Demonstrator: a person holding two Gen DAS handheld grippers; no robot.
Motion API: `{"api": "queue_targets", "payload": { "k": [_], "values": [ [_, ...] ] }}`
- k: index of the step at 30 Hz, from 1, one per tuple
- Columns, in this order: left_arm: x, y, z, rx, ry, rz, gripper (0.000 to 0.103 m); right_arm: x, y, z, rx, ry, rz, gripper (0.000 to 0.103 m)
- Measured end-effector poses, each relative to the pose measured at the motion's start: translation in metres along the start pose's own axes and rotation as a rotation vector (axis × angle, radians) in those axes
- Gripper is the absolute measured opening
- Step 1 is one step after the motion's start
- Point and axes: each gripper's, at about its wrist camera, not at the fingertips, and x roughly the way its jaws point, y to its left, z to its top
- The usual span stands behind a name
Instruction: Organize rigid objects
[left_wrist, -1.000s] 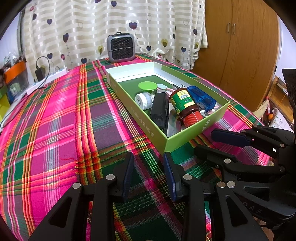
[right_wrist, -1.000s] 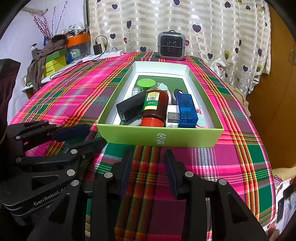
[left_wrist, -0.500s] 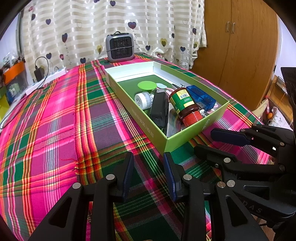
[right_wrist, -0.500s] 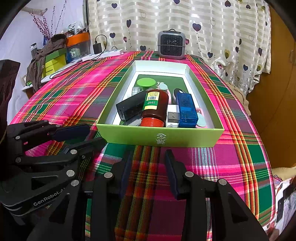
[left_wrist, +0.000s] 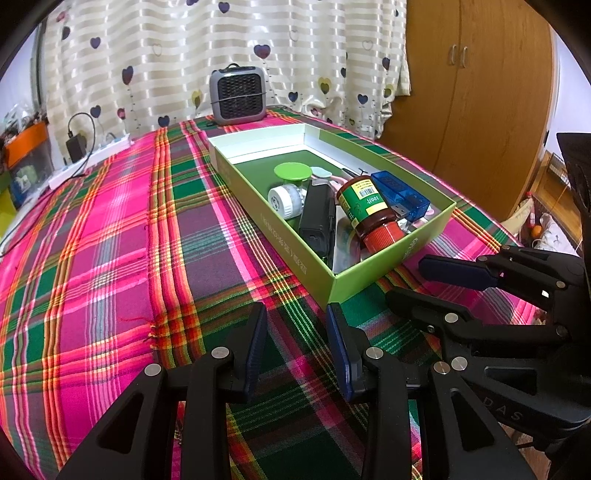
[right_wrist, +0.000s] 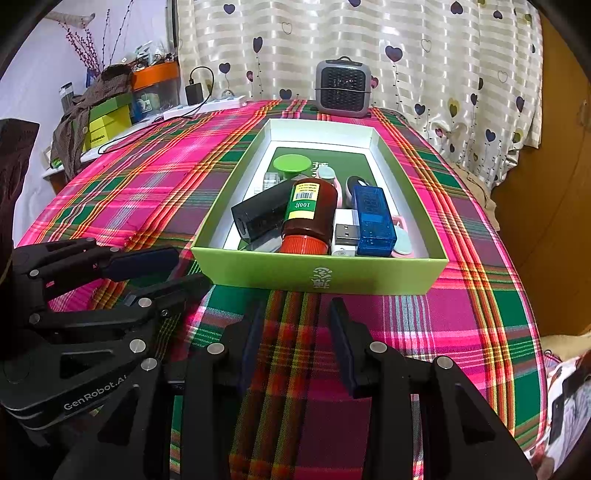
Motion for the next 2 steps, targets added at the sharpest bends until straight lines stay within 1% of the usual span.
{"api": "queue_targets", "payload": {
  "k": [2],
  "values": [
    [0.0001, 0.0003, 0.0006, -0.001, 0.001, 0.000, 0.032, 0.0000, 0.0001, 0.0002, 0.000, 0.001, -0.001, 0.038]
  ]
}}
